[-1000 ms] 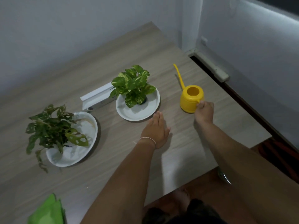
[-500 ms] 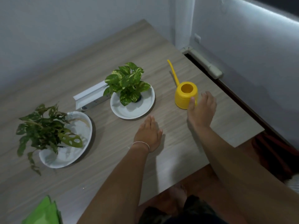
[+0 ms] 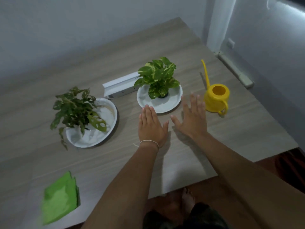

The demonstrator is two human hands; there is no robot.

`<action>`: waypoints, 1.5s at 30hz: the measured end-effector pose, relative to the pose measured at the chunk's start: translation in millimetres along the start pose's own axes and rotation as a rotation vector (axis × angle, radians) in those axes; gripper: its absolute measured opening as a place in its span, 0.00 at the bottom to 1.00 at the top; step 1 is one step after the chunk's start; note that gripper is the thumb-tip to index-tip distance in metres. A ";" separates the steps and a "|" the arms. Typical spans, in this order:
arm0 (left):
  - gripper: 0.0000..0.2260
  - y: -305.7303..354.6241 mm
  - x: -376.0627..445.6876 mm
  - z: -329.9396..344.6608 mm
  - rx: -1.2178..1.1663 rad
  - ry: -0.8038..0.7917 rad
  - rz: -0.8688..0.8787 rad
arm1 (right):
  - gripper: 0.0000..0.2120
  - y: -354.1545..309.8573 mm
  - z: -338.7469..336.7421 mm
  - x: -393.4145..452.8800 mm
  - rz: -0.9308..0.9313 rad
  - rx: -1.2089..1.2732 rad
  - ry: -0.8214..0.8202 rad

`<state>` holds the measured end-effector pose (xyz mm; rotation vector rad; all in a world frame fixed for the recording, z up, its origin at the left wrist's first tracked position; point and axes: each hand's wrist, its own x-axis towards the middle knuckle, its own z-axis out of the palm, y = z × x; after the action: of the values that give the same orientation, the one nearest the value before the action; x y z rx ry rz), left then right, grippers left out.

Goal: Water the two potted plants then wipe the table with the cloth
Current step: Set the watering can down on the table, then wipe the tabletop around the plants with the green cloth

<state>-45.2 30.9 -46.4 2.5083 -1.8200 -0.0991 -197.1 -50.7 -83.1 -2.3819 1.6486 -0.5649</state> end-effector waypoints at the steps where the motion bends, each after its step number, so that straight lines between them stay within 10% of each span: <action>1: 0.37 -11.4 -4.6 -2.3 0.001 -0.002 -0.027 | 0.43 -11.5 3.2 -1.6 -0.012 0.000 -0.031; 21: 0.38 -379.2 -229.4 -33.3 0.110 0.072 -0.634 | 0.43 -359.1 111.5 -125.0 -0.604 0.130 -0.270; 45: 0.37 -487.4 -264.5 83.8 -0.039 0.054 -0.668 | 0.35 -479.7 255.2 -231.5 -0.807 -0.030 -0.519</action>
<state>328.7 434.0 -157.2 2.9309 -0.8817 -0.0817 247.7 323.7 -186.7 -2.8281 0.4644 0.0082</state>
